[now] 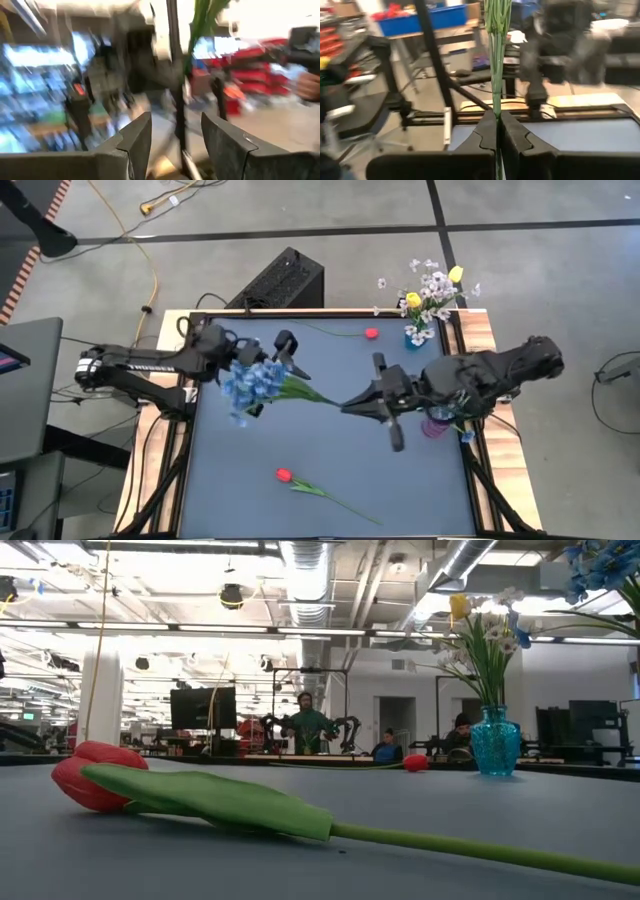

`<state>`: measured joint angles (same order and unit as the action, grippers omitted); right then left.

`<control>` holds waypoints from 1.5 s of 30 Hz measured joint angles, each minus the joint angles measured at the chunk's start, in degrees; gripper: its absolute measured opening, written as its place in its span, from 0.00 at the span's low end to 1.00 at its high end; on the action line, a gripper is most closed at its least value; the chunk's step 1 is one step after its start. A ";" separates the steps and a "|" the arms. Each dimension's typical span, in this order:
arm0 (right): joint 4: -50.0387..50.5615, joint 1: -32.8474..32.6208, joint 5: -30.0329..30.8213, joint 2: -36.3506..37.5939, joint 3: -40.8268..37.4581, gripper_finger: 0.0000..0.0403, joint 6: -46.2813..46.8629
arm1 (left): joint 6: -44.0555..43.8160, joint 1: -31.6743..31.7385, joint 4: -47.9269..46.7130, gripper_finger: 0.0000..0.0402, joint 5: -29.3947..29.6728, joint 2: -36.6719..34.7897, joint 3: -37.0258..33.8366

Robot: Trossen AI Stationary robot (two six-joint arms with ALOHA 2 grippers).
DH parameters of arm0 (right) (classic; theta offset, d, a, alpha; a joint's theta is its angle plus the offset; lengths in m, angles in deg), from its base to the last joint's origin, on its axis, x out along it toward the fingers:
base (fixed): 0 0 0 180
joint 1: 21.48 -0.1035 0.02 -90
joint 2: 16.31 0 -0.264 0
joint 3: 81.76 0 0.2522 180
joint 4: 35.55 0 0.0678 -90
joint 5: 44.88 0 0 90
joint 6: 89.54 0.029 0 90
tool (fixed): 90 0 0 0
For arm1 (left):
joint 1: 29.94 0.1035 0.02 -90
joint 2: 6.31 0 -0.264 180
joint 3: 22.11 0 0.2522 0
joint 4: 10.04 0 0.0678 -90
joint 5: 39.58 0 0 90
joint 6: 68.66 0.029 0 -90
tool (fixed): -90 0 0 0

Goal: Sort flowers into vase by color
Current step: Put the blue flowers into the violet vase

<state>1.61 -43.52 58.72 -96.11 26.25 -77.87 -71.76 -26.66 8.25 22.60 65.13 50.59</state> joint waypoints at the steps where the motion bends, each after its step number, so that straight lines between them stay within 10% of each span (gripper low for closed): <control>1: -1.37 0.06 1.29 -0.26 -1.05 0.07 0.33 | 1.09 -1.27 1.84 0.41 1.89 0.14 -0.20; 6: -8.55 1.40 4.55 -2.45 -3.90 0.07 0.53 | 1.79 -5.58 4.49 0.41 9.92 1.90 0.87; 26: -10.54 3.08 4.70 -5.53 -3.86 0.09 -0.14 | -5.75 -5.95 5.30 0.34 11.83 -2.57 1.20; 34: -9.94 2.93 1.99 -5.63 -3.84 0.24 -0.99 | -8.08 -5.95 3.67 0.03 13.55 -2.80 1.20; 45: 11.16 -0.59 -1.74 2.44 -0.21 0.54 13.72 | -13.76 -1.70 -12.89 0.03 18.38 -4.87 1.20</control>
<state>12.77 -44.11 56.97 -93.67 26.04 -64.15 -85.52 -28.36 -4.64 40.98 60.26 51.79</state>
